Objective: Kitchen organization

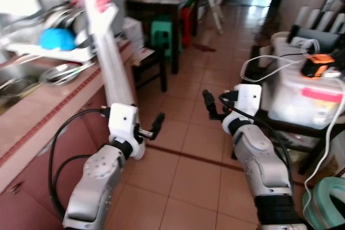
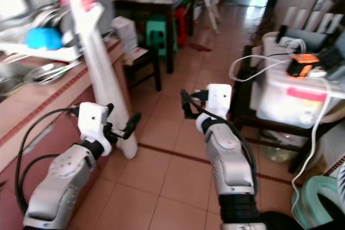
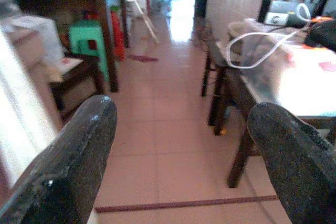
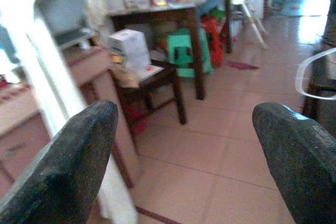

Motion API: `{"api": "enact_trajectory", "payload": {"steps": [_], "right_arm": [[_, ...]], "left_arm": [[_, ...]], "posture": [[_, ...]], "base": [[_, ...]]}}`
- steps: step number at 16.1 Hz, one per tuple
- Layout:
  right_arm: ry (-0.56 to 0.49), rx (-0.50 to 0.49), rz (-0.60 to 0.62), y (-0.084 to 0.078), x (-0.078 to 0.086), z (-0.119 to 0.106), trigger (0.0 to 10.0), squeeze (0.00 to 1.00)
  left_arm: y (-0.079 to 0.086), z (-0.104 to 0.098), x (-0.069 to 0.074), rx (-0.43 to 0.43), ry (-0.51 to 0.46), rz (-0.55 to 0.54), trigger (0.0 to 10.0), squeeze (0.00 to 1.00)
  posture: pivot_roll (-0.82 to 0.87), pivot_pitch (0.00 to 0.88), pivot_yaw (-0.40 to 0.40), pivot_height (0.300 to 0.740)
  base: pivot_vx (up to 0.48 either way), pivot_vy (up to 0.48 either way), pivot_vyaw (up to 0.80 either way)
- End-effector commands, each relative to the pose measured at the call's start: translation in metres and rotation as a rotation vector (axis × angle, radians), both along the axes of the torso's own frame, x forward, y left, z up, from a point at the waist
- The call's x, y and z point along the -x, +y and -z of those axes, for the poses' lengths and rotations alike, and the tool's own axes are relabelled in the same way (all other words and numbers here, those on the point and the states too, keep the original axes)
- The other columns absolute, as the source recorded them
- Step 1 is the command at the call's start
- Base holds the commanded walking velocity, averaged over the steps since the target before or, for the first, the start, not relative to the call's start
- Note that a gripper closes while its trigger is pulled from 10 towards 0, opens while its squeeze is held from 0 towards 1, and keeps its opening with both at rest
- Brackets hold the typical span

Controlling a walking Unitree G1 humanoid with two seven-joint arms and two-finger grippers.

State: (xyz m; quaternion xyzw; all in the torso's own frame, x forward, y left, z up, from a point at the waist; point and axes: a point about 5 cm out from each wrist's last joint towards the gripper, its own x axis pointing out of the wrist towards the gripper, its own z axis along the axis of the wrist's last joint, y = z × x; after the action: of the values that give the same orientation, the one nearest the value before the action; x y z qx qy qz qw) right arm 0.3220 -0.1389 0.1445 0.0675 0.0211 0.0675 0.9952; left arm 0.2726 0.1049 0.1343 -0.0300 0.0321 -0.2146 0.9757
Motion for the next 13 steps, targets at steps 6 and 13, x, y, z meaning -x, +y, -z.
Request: {"api": "enact_trajectory", "payload": {"steps": [6,13], "right_arm": [[-0.014,-0.001,-0.009,0.0040,-0.0019,-0.0021,10.0,0.00],[-0.012,0.003,-0.014,0.0049,-0.0013,-0.0010,10.0,0.00]], "left_arm": [[0.0040,-0.0030,-0.0010,-0.017,-0.016,0.003,10.0,0.00],[0.0034,-0.0032,-0.0010,-0.010,-0.016,0.003,10.0,0.00]], "posture": [[0.04,0.004,0.025,0.740],[0.04,0.006,0.023,0.740]], "base": [[0.480,0.000,0.00],[0.480,0.000,0.00]]}}
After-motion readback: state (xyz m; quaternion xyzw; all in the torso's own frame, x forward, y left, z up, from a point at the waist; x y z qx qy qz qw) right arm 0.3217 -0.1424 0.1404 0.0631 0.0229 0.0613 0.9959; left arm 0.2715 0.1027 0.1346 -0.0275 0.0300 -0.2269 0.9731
